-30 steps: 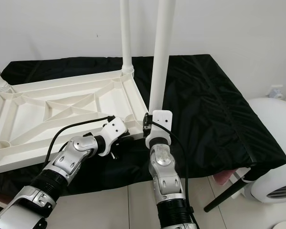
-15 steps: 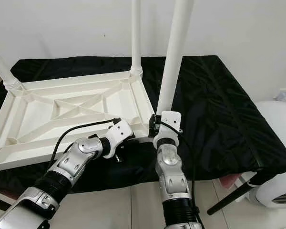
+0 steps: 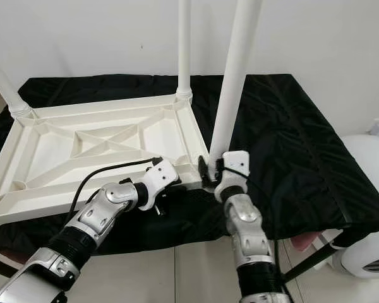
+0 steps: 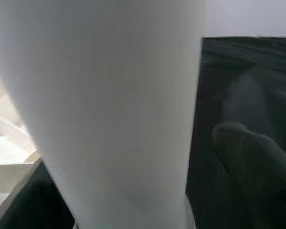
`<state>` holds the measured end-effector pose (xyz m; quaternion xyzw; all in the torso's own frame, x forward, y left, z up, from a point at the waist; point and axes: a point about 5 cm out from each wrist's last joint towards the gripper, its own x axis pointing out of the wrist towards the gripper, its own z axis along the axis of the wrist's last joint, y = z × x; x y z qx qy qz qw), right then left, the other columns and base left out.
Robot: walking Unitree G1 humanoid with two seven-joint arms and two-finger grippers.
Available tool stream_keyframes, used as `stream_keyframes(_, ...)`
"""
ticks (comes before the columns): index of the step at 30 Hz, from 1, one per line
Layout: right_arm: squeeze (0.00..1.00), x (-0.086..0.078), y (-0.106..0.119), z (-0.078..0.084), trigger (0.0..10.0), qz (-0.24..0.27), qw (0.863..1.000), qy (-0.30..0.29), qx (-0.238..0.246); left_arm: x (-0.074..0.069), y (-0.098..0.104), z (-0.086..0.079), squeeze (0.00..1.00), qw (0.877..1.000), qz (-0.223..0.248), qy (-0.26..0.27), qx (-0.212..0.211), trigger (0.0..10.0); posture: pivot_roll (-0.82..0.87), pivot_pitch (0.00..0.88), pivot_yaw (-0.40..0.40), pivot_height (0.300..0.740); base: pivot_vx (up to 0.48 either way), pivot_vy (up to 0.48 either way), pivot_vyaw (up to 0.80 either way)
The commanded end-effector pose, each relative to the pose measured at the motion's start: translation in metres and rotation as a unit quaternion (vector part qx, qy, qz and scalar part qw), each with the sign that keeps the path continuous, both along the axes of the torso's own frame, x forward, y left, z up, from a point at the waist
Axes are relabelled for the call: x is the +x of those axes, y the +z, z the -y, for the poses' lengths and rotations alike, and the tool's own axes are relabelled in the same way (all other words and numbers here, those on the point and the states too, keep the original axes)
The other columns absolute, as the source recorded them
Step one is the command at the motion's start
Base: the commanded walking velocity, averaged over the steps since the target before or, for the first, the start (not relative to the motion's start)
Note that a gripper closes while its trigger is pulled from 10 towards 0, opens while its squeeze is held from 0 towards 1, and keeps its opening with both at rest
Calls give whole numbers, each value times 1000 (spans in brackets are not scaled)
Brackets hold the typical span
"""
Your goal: Building children table
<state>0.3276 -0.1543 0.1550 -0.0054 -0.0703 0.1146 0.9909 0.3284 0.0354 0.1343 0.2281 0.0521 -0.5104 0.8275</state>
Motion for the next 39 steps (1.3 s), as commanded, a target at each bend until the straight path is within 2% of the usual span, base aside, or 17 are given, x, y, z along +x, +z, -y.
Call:
stream_keyframes(1, 0, 1, -1, 3, 10000, -2, 1000, 21, 11, -9, -9, 6, 0, 999, -18, -42, 12, 10000, -110, 63, 40, 740, 0, 0, 0)
stream_keyframes(3, 0, 3, 2, 8, 10000, 2, 999, 40, -1, -9, -9, 6, 0, 999, -18, -42, 13, 10000, -111, 62, 43, 740, 0, 0, 0)
stream_keyframes(6, 0, 9, 8, 16, 10000, 7, 994, 106, -21, -9, -8, 6, 0, 999, -18, -44, 14, 10000, -112, 64, 46, 740, 0, 0, 0)
stream_keyframes(7, 0, 9, 8, 16, 10000, 7, 994, 106, -21, -9, -8, 6, 0, 999, -18, -44, 14, 10000, -112, 64, 46, 740, 0, 0, 0)
stream_keyframes(10, 0, 10, 7, 16, 10000, -12, 981, 189, -35, -8, -8, 6, 0, 999, -18, -44, 14, 10000, -111, 65, 49, 740, 0, 0, 0)
stream_keyframes(11, 0, 10, 7, 16, 10000, -12, 981, 189, -35, -8, -8, 6, 0, 999, -18, -44, 14, 10000, -111, 65, 49, 740, 0, 0, 0)
stream_keyframes(17, 0, 17, 1, 17, 10000, -61, 954, 289, -42, -7, -6, 6, 0, 999, -16, -43, 13, 10000, -111, 70, 51, 740, 0, 0, 0)
stream_keyframes(20, 0, 18, 1, 18, 10000, -66, 950, 302, -48, -7, -6, 6, 0, 999, -16, -42, 12, 10000, -111, 72, 53, 740, 0, 0, 0)
stream_keyframes(21, 0, 18, 2, 19, 7255, -66, 948, 307, -56, -7, -6, 7, 0, 999, -16, -42, 12, 10000, -111, 75, 52, 740, 0, 0, 0)
stream_keyframes(22, 0, 19, 2, 20, 7255, -66, 946, 310, -61, -7, -6, 7, 0, 999, -16, -42, 12, 10000, -111, 75, 52, 740, 0, 0, 0)
stream_keyframes(23, 0, 19, 2, 21, 3412, -65, 946, 312, -64, -7, -6, 7, 0, 999, -16, -42, 11, 10000, -111, 75, 52, 740, 0, 0, 0)
stream_keyframes(24, 0, 19, 3, 22, 745, -64, 945, 315, -64, -6, -5, 7, 0, 999, -15, -41, 11, 10000, -108, 75, 51, 740, 0, 0, 0)
stream_keyframes(25, 0, 19, 4, 23, 0, -64, 944, 317, -60, -6, -5, 7, 0, 999, -15, -40, 11, 10000, -108, 75, 51, 740, 0, 0, 0)
stream_keyframes(34, 0, 19, 4, 27, 0, -61, 941, 328, -52, -5, -5, 5, 0, 999, -15, -39, 12, 10000, -109, 75, 57, 740, 0, 0, 0)
stream_keyframes(39, 0, 16, 3, 27, 0, -51, 951, 304, -25, -5, -5, 5, 0, 999, -16, -40, 13, 10000, -113, 80, 59, 740, 0, 0, 0)
